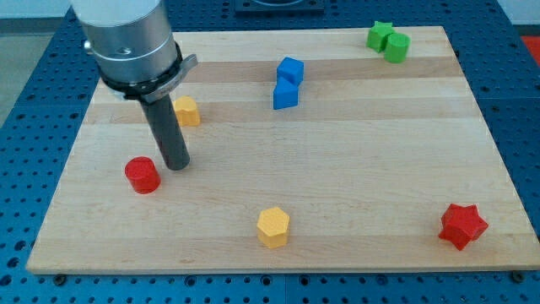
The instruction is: Move the red circle to the bottom left of the board
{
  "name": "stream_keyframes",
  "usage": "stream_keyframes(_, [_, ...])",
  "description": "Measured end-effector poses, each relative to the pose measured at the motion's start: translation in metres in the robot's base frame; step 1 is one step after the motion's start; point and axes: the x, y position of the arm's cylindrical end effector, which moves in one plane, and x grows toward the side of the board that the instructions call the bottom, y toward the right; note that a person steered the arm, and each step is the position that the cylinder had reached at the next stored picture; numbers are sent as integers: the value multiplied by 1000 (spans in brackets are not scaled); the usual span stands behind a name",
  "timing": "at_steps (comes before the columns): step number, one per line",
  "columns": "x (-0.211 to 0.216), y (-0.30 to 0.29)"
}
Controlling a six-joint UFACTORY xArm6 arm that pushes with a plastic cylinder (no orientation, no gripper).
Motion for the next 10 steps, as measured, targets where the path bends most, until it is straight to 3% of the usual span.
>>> stream_keyframes(6, [44,-88])
stream_keyframes(10, [70,-105])
